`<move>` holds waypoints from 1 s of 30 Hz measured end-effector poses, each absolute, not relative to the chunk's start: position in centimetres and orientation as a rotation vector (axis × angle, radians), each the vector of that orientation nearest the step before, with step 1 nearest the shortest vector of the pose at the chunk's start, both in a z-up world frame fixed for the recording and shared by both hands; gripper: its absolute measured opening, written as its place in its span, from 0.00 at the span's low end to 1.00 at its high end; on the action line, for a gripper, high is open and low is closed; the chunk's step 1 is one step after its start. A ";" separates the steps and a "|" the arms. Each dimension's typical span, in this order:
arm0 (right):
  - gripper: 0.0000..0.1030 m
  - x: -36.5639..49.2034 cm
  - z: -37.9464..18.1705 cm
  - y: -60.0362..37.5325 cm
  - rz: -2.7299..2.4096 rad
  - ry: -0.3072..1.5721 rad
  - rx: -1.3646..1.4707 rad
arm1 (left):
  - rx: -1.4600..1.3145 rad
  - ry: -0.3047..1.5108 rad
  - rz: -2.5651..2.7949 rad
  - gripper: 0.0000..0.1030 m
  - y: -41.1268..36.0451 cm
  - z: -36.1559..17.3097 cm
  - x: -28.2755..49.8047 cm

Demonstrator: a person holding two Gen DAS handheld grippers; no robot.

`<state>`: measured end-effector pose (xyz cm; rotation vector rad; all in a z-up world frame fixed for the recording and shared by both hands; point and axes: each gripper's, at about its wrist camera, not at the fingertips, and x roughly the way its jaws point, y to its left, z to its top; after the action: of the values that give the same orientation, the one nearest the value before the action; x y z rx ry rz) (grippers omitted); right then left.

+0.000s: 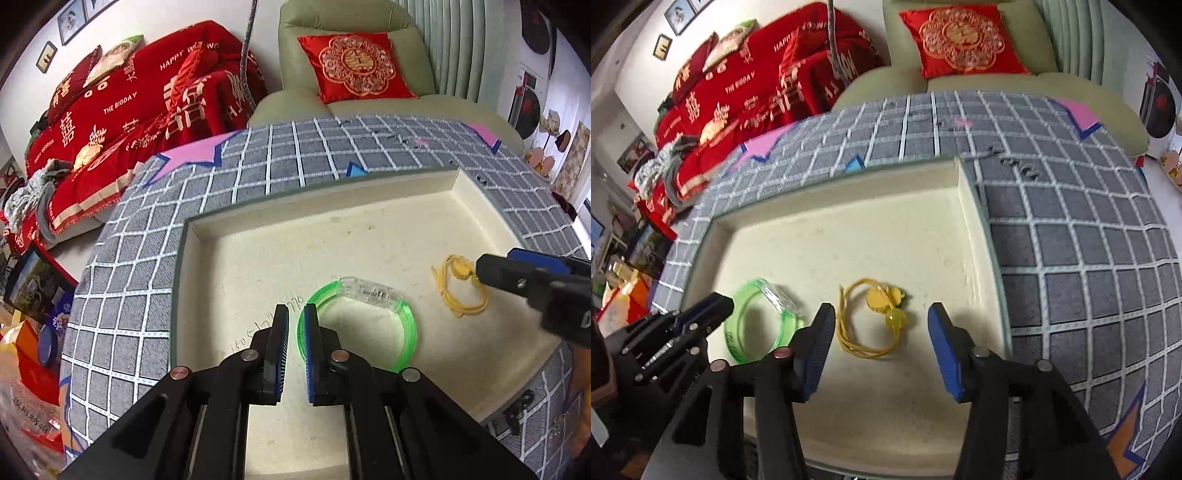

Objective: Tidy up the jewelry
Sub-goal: 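Carry both items into the tray and open both tools, then lift both tools up and away from the tray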

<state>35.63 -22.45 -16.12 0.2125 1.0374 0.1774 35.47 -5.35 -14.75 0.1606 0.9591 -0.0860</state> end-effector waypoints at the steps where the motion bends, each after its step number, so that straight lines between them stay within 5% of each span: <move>1: 0.54 35.3 -15.4 -22.7 0.179 1.022 0.230 | 0.158 0.949 -0.083 0.37 -5.3 -14.4 35.3; 2: 0.54 35.2 -14.9 -22.9 0.184 1.011 0.241 | 0.151 0.945 -0.082 0.62 -5.2 -14.1 35.2; 3: 0.54 34.9 -14.3 -23.1 0.187 0.999 0.252 | 0.140 0.938 -0.072 1.00 -5.1 -13.7 34.9; 16: 0.84 28.5 -9.6 -25.7 0.175 0.899 0.332 | 0.091 0.841 -0.159 1.00 -3.1 -8.4 27.5; 30: 0.85 20.5 -7.9 -27.5 0.213 0.867 0.464 | 0.143 0.837 -0.133 1.00 0.2 -8.9 17.7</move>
<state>20.46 -27.47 -7.90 0.4637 0.8670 0.2133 17.70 0.22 -8.89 0.1429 0.8374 -0.1326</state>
